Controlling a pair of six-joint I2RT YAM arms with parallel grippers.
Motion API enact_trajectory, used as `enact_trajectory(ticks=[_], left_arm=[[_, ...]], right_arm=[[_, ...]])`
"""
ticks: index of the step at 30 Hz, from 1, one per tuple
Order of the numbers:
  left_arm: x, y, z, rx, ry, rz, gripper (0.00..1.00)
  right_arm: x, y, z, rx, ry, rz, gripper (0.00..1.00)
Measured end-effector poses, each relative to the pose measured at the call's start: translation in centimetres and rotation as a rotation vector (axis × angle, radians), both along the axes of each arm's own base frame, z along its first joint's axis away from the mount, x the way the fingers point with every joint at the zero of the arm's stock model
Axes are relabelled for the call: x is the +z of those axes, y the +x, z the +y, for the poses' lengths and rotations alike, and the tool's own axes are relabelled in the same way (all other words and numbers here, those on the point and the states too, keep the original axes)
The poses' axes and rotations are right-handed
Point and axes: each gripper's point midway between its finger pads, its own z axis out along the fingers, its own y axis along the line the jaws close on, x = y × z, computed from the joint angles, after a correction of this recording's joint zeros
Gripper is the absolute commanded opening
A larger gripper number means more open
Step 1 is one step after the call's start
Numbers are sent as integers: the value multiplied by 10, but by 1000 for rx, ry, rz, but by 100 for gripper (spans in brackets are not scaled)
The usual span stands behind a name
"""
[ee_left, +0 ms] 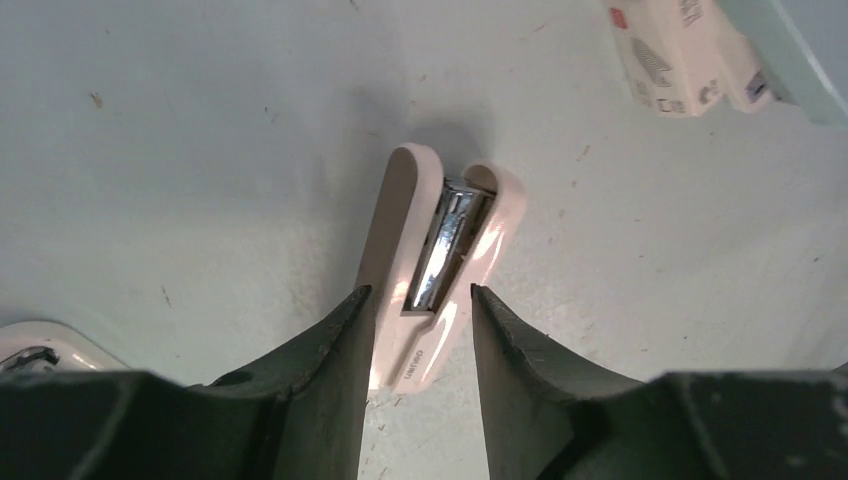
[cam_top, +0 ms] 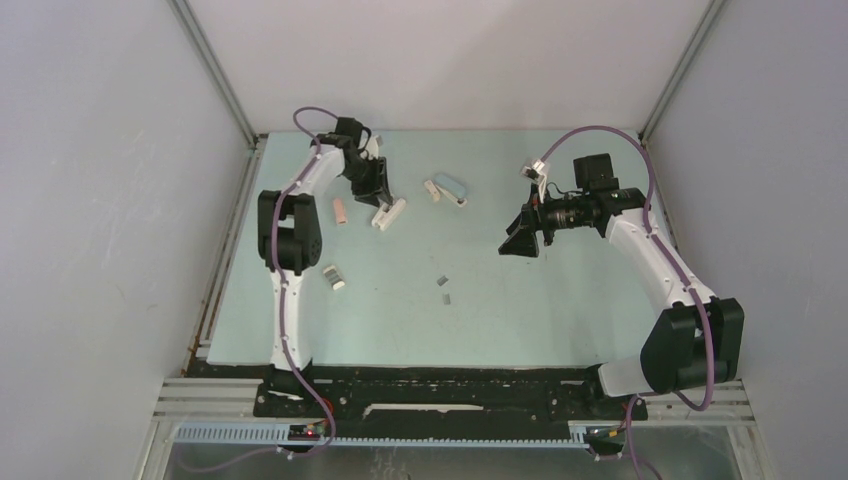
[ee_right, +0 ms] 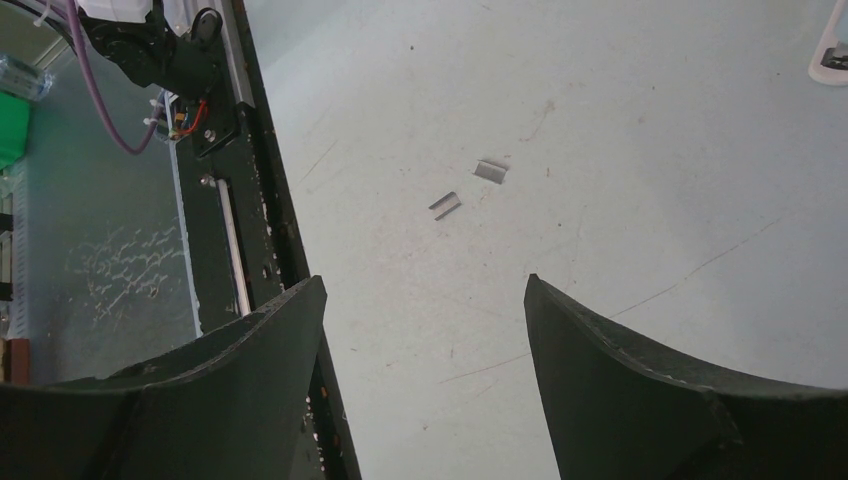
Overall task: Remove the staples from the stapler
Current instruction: Move the stapler to the center of the board, then pick up the stapler from the center of the board.
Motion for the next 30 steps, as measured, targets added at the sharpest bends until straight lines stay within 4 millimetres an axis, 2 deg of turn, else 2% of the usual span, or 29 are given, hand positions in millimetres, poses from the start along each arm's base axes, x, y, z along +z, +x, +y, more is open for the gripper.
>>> enact_trajectory(ticks=[4, 8, 17, 20, 28, 30], left_arm=[[16, 10, -2, 16, -8, -57, 45], [22, 21, 0, 39, 3, -107, 41], [19, 23, 3, 47, 41, -117, 39], [17, 20, 1, 38, 57, -109, 35], [1, 10, -3, 17, 92, -62, 33], [-2, 8, -2, 17, 101, -53, 29]], right_arm=[[1, -1, 0, 0, 1, -4, 83], [2, -1, 0, 0, 1, -6, 83], [2, -1, 0, 0, 1, -6, 83], [2, -1, 0, 0, 1, -6, 83], [2, -1, 0, 0, 1, -6, 83], [2, -1, 0, 0, 1, -6, 83]])
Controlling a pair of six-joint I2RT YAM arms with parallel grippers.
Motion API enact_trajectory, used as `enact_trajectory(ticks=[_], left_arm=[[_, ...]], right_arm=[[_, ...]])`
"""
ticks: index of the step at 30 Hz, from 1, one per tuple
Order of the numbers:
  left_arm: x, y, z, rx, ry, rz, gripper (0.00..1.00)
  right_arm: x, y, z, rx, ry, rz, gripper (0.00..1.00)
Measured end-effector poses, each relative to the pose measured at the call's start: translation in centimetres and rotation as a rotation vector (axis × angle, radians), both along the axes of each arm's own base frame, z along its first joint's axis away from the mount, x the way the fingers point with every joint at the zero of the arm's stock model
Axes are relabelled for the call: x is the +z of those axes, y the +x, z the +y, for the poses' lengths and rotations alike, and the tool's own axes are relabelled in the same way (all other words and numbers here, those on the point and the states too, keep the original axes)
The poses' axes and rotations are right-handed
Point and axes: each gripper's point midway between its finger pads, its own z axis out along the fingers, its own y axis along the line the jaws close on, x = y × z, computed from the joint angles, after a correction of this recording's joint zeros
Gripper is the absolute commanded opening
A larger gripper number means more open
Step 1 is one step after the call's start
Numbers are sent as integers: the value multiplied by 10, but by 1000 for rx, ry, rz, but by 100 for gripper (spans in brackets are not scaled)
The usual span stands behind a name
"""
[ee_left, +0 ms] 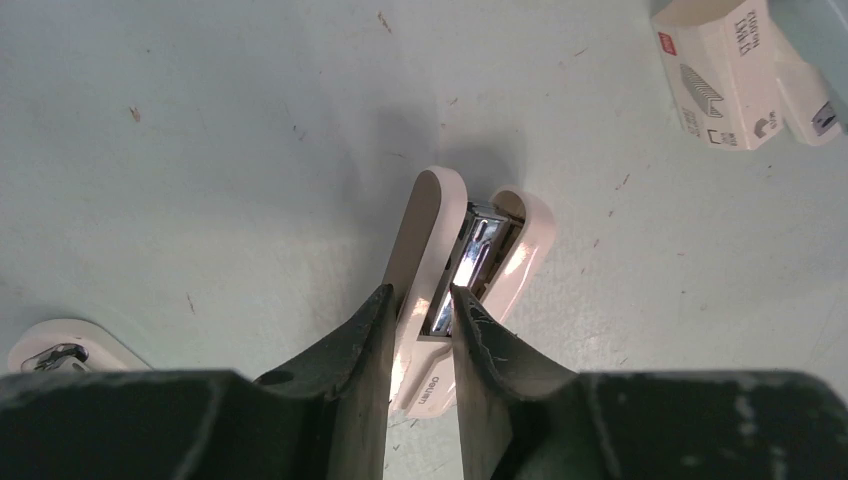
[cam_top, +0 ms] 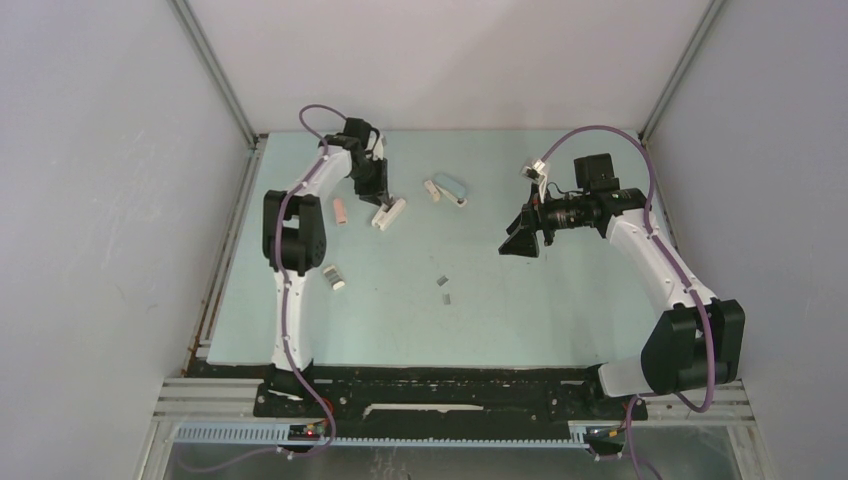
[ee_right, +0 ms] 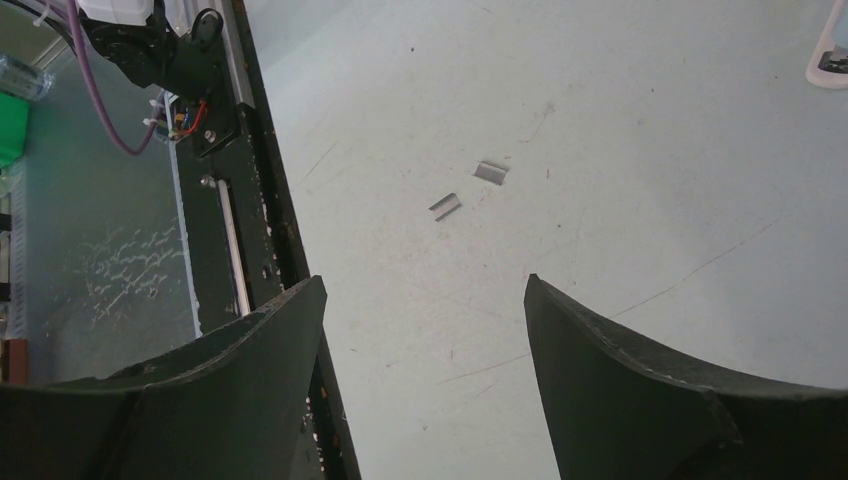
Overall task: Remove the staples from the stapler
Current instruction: Pick up the stapler from the center of the board.
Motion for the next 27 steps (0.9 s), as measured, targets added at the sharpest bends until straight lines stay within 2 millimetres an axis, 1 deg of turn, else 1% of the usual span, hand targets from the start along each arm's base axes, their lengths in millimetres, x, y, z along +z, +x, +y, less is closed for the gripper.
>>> enact_trajectory(ticks=[1, 4, 14, 15, 17, 19, 27], left_arm=[[-1, -1, 1, 1, 5, 4, 27], [-4, -3, 3, -3, 20, 12, 25], [-5, -3, 3, -11, 33, 9, 23], [-5, -3, 3, -11, 34, 10, 21], [-5, -3, 3, -12, 38, 9, 10], [-5, -3, 2, -13, 39, 10, 1], [-3, -1, 2, -18, 65, -10, 0]], right_arm=[[0, 0, 0, 0, 0, 0, 83], [0, 0, 0, 0, 0, 0, 83], [0, 0, 0, 0, 0, 0, 82], [0, 0, 0, 0, 0, 0, 83], [0, 0, 0, 0, 0, 0, 83], [0, 0, 0, 0, 0, -1, 83], [1, -1, 1, 4, 6, 1, 83]])
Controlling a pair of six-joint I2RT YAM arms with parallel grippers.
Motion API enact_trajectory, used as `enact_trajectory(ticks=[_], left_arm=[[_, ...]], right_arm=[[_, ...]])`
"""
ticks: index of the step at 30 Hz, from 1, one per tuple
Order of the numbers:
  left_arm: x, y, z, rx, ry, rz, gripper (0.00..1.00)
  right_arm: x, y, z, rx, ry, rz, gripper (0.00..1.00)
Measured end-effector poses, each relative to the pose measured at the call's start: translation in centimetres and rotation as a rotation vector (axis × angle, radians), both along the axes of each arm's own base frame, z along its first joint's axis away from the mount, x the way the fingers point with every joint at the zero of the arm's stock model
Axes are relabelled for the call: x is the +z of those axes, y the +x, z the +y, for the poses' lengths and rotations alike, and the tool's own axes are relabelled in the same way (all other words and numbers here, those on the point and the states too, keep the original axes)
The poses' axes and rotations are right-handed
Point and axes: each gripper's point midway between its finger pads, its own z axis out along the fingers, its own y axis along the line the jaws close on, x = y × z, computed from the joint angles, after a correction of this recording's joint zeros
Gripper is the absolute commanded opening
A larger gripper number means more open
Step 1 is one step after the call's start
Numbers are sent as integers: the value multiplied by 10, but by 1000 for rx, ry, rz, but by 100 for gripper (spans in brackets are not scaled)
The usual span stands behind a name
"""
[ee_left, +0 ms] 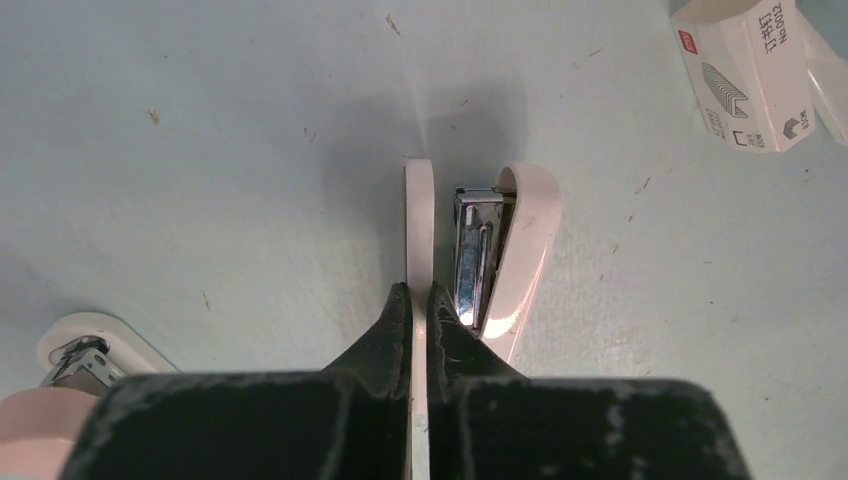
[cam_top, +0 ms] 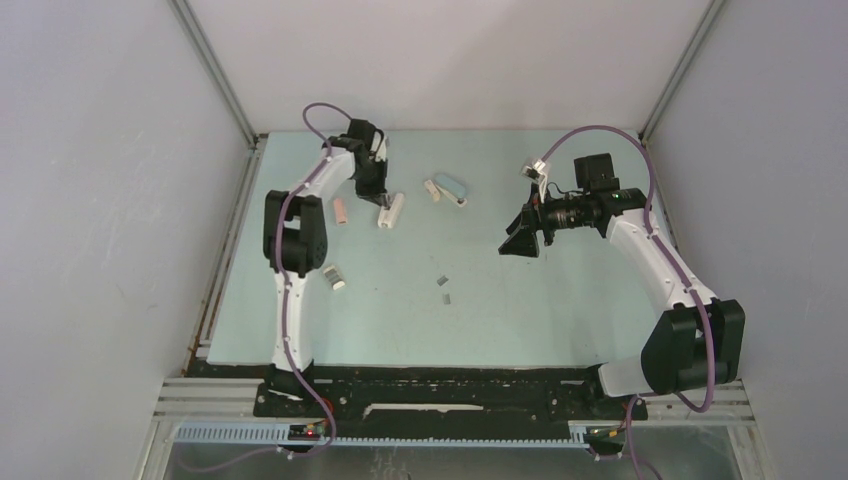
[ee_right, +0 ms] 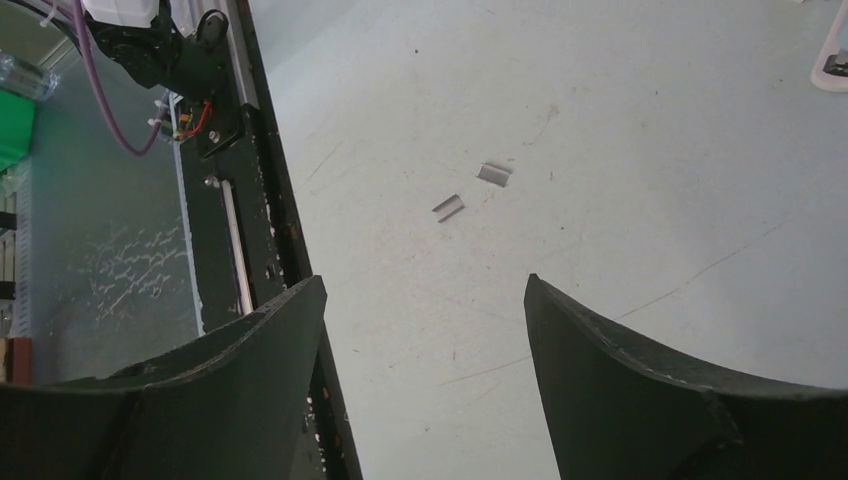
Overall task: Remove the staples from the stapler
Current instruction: Pick up the stapler from the center of the board.
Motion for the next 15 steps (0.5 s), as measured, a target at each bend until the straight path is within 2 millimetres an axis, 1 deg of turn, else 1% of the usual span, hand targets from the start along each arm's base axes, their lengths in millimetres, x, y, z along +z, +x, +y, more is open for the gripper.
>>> enact_trajectory(ticks=[3, 7, 11, 13, 15], left_arm=[[1, -2, 2, 4, 19, -48, 0], [9, -22, 7, 10, 43, -99, 0], [33, -39, 12, 19, 58, -212, 0], [50, -43, 9, 20, 55, -308, 0], [62, -49, 5, 18, 53, -389, 0]], right_arm=[[0, 0, 0, 2, 3, 1, 83], [1, -2, 3, 13, 9, 2, 83], [3, -6, 8, 34, 19, 4, 83], [3, -9, 10, 45, 23, 5, 83], [4, -11, 13, 55, 27, 6, 83]])
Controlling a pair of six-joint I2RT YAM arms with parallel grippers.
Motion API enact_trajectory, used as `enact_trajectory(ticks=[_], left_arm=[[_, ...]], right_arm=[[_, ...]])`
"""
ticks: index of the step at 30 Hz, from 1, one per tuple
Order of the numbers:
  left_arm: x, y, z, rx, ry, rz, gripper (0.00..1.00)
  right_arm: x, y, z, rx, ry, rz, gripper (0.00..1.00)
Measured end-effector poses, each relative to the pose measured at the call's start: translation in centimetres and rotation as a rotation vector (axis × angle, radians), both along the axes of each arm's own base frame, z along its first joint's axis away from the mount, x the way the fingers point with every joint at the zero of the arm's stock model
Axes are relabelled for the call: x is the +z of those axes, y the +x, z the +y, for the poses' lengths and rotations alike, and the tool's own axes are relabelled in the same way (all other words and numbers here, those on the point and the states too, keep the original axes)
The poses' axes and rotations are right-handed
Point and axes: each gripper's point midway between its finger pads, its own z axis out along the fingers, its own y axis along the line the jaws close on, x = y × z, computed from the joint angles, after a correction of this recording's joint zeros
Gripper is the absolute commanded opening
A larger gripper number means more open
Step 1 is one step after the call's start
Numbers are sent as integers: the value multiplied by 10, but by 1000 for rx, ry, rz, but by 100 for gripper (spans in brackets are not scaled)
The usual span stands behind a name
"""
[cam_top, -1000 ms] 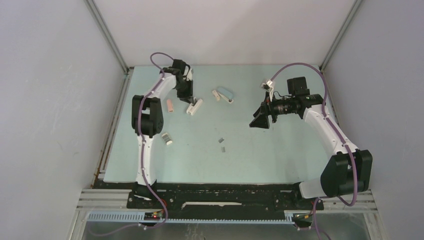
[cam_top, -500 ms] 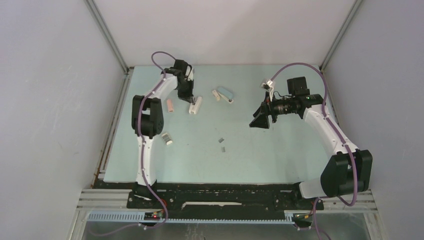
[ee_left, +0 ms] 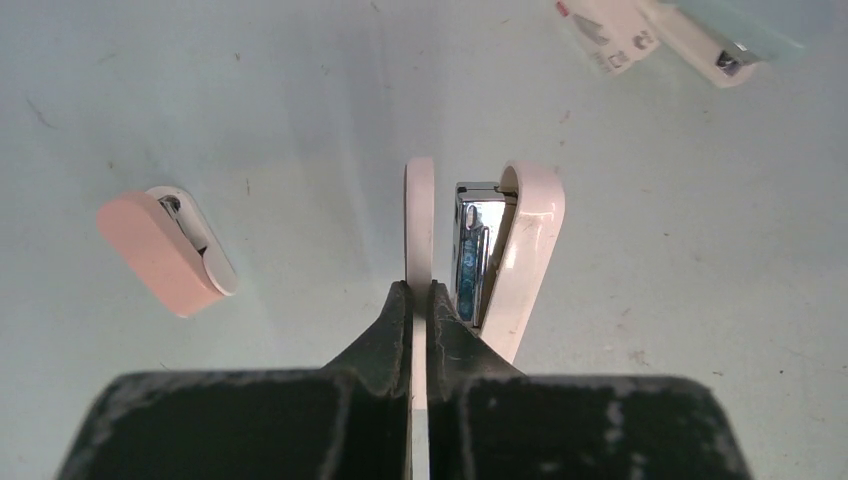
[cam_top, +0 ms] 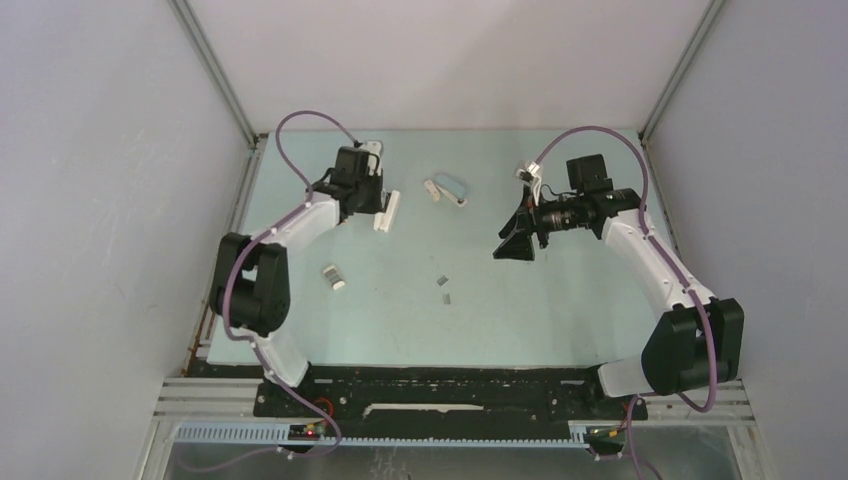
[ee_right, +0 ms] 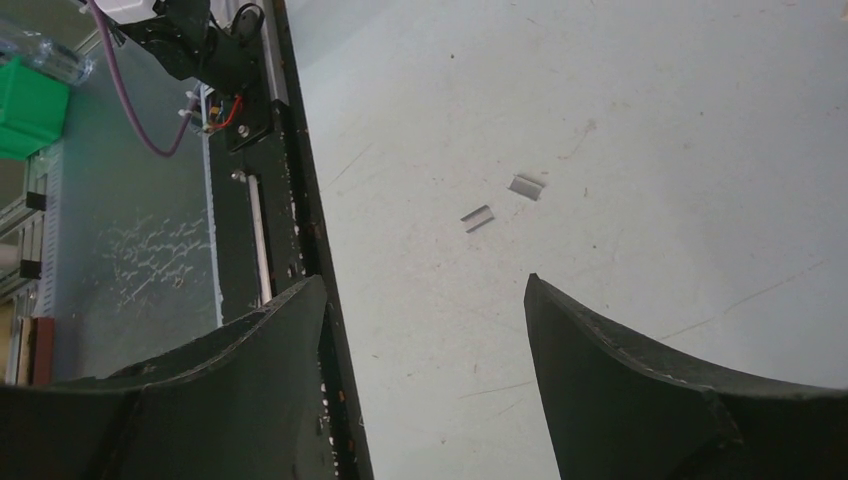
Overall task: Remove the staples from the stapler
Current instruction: Pick up the stapler from the center of the board.
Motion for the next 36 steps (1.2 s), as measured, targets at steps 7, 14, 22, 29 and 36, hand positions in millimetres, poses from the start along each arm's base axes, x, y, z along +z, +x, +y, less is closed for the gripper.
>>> enact_trajectory(ticks=[7, 14, 22, 29, 36], left_arm=[[4, -26, -15, -28, 45, -175, 0], [15, -47, -27, -47, 69, -309, 0], [34, -74, -26, -15, -33, -428, 0], [25, -99, -27, 18, -161, -430, 0], [34, -115, -41, 24, -321, -456, 0]], right_arm=[[-2, -6, 6, 25, 12, 14, 83], [-8, -8, 9, 32, 17, 20, 83], [-34, -16, 15, 51, 25, -19, 85], [-35, -35, 30, 121, 88, -266, 94], [-8, -19, 51, 143, 164, -431, 93]])
